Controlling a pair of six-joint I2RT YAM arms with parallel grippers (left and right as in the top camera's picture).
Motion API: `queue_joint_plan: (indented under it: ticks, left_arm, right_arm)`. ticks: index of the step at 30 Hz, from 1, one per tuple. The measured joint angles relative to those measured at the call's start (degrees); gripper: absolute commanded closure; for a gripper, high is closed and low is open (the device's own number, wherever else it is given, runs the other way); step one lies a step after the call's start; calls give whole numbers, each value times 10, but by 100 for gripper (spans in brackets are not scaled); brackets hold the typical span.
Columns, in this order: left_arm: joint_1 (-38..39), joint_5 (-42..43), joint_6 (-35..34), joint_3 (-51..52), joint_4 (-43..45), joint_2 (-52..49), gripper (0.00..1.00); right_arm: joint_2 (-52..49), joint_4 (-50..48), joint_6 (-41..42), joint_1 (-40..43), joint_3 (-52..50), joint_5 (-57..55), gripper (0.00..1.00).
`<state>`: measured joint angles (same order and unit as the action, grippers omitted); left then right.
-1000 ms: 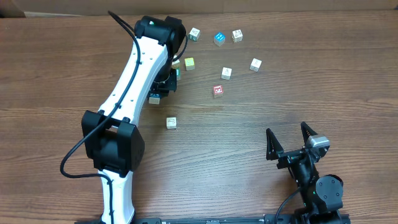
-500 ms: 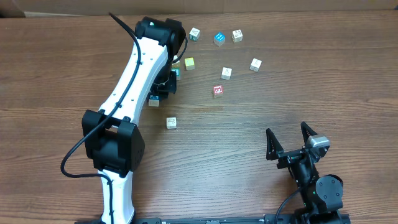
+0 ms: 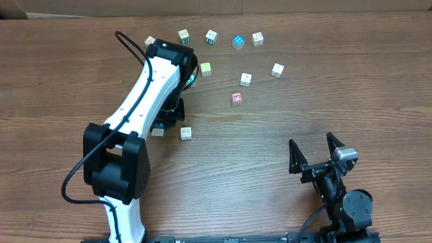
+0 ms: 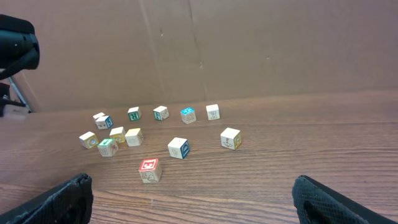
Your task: Form a horizontal line
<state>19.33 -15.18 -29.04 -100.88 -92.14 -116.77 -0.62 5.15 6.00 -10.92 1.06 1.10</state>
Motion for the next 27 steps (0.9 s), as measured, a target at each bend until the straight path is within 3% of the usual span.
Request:
queue_joint_plan:
  ticks: [21, 27]
  left_arm:
    - [-11, -5, -45, 130, 198, 0, 95]
    - [-25, -5, -44, 138, 214, 11, 95]
  right_arm:
    - [0, 0, 0, 0, 0, 0, 0]
    - [0, 0, 0, 0, 0, 0, 0]
